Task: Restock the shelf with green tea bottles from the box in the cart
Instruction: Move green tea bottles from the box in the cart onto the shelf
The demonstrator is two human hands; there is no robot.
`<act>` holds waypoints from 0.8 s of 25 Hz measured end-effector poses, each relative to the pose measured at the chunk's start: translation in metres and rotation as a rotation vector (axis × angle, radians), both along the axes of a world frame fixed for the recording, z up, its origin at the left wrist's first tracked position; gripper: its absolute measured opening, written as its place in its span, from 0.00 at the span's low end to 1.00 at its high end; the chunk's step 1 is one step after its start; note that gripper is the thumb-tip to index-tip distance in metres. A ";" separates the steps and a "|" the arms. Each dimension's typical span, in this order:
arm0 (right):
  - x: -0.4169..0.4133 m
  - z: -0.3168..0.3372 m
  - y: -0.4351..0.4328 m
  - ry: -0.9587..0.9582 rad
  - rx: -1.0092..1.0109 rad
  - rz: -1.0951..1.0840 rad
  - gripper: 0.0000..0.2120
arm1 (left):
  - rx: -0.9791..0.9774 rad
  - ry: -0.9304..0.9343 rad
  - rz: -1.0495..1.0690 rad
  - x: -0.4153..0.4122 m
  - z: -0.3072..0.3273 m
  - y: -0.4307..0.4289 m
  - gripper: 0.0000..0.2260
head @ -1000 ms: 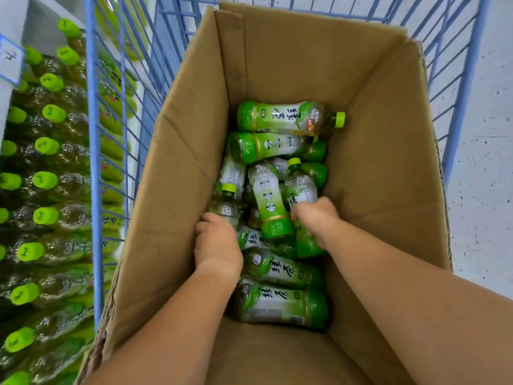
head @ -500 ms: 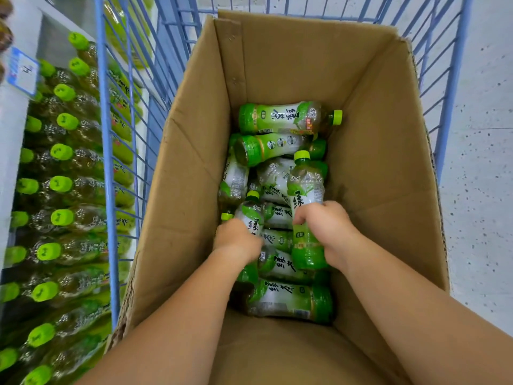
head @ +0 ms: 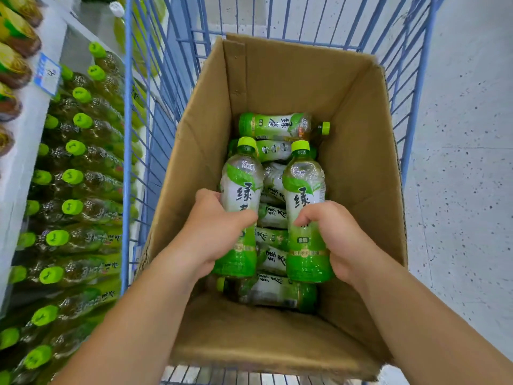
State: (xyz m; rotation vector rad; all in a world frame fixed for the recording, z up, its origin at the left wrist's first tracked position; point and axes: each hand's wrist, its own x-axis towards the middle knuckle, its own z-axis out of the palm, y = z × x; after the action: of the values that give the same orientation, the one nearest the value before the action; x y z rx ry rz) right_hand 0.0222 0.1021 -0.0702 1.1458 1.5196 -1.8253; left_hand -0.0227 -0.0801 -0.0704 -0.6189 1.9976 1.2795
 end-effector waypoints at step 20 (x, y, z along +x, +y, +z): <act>0.102 0.184 0.002 0.344 0.120 0.550 0.10 | -0.033 0.463 0.610 0.215 0.221 -0.013 0.15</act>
State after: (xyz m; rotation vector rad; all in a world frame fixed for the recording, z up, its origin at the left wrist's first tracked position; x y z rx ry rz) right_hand 0.1242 0.1043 0.1142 0.3948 1.9214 -1.6073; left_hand 0.1924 -0.0935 0.1501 -1.0848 2.2905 1.8889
